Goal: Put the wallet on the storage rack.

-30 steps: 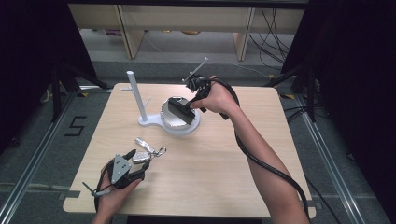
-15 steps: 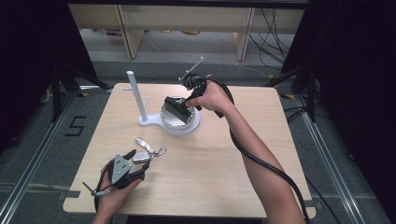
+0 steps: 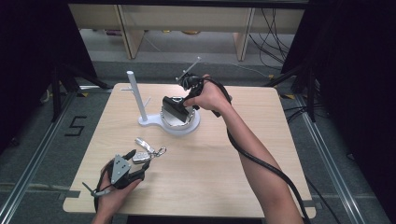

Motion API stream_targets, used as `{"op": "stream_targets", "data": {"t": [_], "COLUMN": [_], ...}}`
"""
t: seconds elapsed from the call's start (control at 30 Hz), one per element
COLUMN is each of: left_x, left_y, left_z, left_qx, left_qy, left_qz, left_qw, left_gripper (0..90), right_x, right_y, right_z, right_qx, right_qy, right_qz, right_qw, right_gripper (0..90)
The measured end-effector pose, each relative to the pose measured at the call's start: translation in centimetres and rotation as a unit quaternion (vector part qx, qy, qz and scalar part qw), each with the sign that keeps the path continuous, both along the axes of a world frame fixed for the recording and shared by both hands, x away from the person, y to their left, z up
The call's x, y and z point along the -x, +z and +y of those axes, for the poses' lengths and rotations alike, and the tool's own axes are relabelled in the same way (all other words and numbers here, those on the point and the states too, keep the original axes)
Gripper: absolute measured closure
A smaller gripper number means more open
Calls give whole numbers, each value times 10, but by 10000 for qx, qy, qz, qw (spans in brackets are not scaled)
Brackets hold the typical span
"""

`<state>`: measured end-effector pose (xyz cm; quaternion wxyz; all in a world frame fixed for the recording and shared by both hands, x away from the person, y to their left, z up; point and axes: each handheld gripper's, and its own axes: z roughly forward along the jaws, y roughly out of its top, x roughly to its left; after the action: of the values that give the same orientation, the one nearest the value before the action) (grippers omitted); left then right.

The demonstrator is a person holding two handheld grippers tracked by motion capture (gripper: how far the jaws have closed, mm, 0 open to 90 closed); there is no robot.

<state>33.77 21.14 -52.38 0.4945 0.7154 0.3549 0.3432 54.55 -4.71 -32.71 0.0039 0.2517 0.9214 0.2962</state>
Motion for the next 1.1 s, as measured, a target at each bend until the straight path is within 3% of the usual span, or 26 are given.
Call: {"op": "stream_targets", "data": {"t": [0.47, 0.6, 0.7, 0.73, 0.77, 0.8, 0.83, 1.07, 1.1], "left_x": [0, 0, 0, 0, 0, 0, 0, 0, 0], "left_y": [0, 0, 0, 0, 0, 0, 0, 0, 0], "left_z": [0, 0, 0, 0, 0, 0, 0, -1, -1], "left_qx": [-17, -40, -19, -18, -18, -27, -43, -9, 13], "left_qy": [-4, -12, -8, -5, -5, -7, -16, -15, -33], "left_qz": [-1, -1, -2, 0, 0, 2, -4, -11, -21], "left_qw": [10000, 10000, 10000, 10000, 10000, 10000, 10000, 10000, 10000], "left_gripper": [329, 329, 329, 329, 329, 329, 329, 329, 329], "right_x": [-11, -19, -24, -22, -22, -22, -22, -14, -13], "right_y": [-14, -24, -31, -30, -29, -29, -26, -19, -19], "right_z": [-2, -6, -11, -11, -13, -13, -15, -23, -25], "right_qx": [-45, -34, 162, 160, 141, 141, 157, 122, 148], "right_qy": [-89, -260, -474, -640, -709, -709, -788, -887, -813], "right_qz": [64, -155, -612, -614, -759, -759, -942, -1144, -1259], "right_qw": [9999, 9995, 9969, 9959, 9945, 9945, 9923, 9894, 9886], "right_gripper": [816, 787, 735, 717, 710, 710, 705, 689, 681]}}
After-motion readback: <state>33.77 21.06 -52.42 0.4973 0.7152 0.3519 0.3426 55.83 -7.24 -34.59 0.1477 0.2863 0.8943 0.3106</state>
